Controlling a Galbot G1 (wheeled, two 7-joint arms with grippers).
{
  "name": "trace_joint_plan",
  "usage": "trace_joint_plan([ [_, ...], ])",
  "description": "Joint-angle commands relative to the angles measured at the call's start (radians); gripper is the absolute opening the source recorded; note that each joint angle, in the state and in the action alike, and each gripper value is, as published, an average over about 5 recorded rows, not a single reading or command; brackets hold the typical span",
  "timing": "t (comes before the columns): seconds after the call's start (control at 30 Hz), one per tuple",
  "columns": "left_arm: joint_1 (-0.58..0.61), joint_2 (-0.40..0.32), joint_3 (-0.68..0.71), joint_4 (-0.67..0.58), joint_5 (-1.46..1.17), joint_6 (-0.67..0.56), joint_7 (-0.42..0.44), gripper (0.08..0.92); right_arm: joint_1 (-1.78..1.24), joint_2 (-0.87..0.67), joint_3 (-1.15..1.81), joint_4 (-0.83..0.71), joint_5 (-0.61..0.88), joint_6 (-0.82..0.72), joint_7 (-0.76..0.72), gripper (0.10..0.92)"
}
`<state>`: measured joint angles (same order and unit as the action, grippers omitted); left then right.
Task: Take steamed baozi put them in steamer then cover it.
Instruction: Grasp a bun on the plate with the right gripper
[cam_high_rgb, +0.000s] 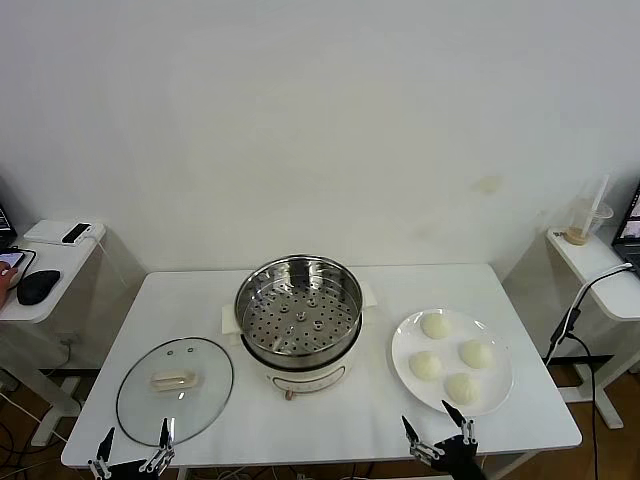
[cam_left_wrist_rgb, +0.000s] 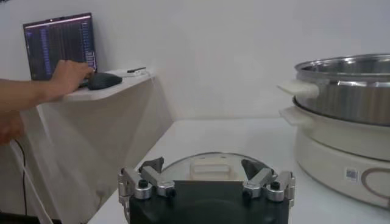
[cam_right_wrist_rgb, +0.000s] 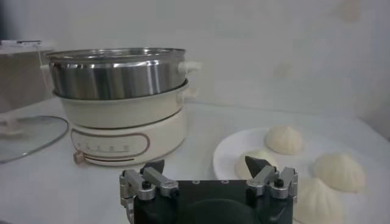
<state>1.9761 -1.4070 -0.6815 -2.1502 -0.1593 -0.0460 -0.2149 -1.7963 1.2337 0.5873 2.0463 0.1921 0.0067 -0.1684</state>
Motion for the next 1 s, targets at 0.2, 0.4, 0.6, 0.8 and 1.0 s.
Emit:
trace_joint_plan([
  [0.2,-0.037,0.0,-0.009,-0.068,0.143,0.061,0.163,0.823,0.174,-0.141,0.125,-0.038,-0.214,-0.111,0.006,0.823],
  [0.4,-0.079,-0.011,-0.007,-0.048,0.228,0.058,0.185,0.823,0.368,-0.341,0.166,-0.15,-0.46,-0.157,-0.097,0.823],
  [0.6,-0.1,-0.023,-0.003,-0.032,0.269,0.056,0.18,0.823,0.658,-0.536,0.031,-0.342,-0.704,-0.093,-0.328,0.823],
  [0.8,-0.1,-0.03,-0.01,-0.033,0.274,0.053,0.177,0.823,1.085,-0.654,-0.328,-0.576,-0.8,0.034,-0.54,0.823],
  [1.0,-0.107,-0.039,-0.012,-0.031,0.276,0.054,0.177,0.823,1.486,-0.652,-0.771,-0.763,-0.737,0.062,-0.78,0.823],
])
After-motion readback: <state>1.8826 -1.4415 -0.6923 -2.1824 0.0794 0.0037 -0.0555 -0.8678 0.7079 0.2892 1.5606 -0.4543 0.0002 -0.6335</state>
